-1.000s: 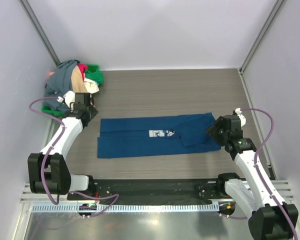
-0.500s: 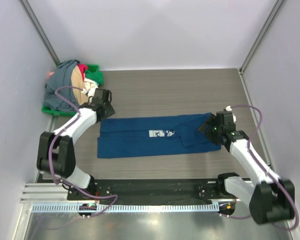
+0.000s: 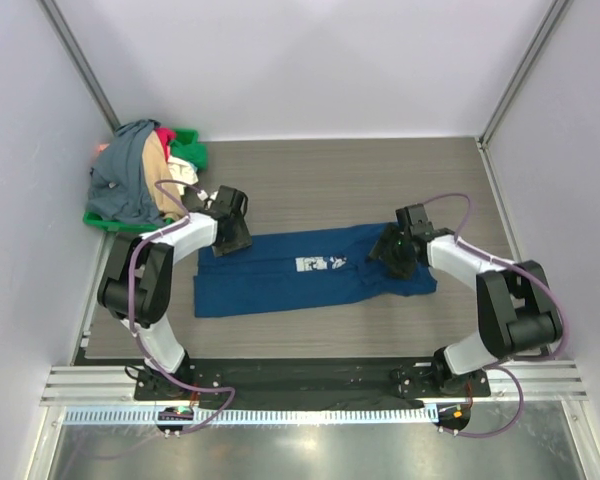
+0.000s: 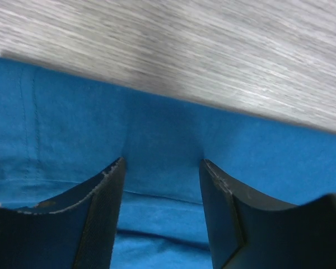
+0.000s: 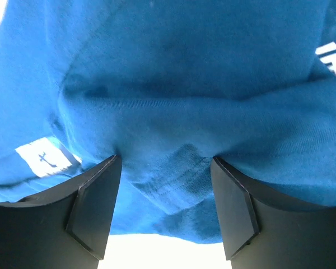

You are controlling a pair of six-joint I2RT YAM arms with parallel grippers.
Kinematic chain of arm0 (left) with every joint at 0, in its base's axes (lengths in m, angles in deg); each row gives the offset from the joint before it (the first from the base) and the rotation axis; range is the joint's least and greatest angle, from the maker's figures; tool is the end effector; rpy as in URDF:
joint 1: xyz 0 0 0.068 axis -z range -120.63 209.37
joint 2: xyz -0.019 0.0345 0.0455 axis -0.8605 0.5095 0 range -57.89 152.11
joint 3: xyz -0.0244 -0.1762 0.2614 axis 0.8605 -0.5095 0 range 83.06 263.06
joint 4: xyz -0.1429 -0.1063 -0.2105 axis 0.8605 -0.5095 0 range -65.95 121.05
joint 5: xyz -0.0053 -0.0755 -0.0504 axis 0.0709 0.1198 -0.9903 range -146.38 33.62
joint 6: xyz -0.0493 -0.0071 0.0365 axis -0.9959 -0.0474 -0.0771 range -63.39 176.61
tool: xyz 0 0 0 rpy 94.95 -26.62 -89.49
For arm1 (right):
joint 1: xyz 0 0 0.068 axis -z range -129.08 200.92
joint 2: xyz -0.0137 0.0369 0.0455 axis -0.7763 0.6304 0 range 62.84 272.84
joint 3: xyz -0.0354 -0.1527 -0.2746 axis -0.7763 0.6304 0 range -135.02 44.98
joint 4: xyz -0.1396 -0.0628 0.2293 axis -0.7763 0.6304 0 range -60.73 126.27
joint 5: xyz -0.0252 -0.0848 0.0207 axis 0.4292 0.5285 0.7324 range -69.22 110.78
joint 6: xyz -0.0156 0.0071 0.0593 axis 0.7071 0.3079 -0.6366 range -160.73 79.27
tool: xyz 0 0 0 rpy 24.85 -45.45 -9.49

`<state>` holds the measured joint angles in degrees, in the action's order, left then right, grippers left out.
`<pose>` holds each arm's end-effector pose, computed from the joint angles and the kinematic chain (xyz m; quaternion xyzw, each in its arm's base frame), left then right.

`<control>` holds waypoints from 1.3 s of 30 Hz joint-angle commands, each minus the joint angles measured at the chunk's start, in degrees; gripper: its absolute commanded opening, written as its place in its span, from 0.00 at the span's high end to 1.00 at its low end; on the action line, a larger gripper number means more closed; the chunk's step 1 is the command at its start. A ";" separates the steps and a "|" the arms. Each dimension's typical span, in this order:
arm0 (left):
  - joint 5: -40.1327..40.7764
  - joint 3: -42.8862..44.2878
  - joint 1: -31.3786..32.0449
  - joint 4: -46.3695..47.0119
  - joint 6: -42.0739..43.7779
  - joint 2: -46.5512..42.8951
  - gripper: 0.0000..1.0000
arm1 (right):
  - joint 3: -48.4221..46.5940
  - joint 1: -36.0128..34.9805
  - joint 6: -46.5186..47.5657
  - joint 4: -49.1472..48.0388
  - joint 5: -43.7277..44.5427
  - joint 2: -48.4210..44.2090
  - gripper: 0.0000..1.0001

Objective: Fold and stack the t-shirts
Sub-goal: Fold the tshirt

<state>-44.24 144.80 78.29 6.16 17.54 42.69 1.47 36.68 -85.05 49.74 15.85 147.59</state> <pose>0.3531 -0.1106 0.1932 -0.1931 0.9492 -0.0195 0.2476 0.2742 0.0738 0.1885 0.2412 0.9383 0.1558 0.1925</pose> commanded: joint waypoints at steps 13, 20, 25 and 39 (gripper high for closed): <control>-10.90 -13.39 5.42 4.67 -6.89 -1.70 0.45 | -22.57 -0.26 2.65 -0.44 -0.61 25.45 0.29; -13.63 -21.99 14.02 8.88 -14.88 -4.51 0.46 | -41.29 -0.26 3.71 3.00 -2.54 40.13 0.30; -14.25 -25.08 20.80 12.05 -20.34 -5.21 0.46 | -53.86 -1.22 5.99 3.26 -7.45 48.92 0.29; -14.25 -20.52 35.48 15.48 -28.34 1.11 0.47 | -77.07 -5.18 17.85 2.47 -18.18 61.14 0.25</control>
<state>-55.76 127.84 111.42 35.84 -9.47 38.18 -73.52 32.35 -71.87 49.80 0.09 204.71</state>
